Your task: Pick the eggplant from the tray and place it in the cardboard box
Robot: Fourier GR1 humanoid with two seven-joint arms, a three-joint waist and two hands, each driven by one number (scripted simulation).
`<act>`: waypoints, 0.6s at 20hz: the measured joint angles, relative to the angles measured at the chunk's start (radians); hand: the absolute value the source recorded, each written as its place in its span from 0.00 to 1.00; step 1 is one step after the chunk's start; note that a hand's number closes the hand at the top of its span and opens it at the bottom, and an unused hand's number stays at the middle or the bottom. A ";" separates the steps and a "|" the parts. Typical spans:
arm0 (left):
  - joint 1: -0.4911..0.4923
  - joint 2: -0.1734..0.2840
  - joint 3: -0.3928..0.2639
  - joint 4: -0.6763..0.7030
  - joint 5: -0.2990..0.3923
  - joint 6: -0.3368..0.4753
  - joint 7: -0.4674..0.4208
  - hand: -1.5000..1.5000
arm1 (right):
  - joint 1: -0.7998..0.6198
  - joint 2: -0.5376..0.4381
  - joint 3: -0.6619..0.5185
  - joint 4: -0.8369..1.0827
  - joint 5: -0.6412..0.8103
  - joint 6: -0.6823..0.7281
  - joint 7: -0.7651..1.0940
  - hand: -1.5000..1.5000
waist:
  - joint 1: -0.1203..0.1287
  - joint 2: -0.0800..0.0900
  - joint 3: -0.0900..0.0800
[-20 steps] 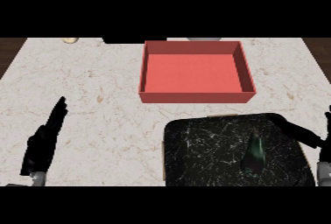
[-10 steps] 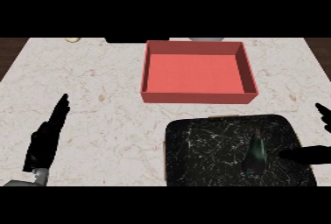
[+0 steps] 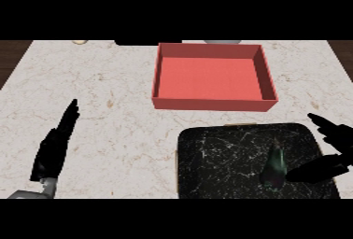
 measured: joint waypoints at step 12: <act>0.007 -0.016 0.032 -0.006 -0.019 -0.027 0.009 0.50 | -0.049 0.058 0.077 0.069 0.044 0.009 0.062 0.00 | 0.000 0.000 0.001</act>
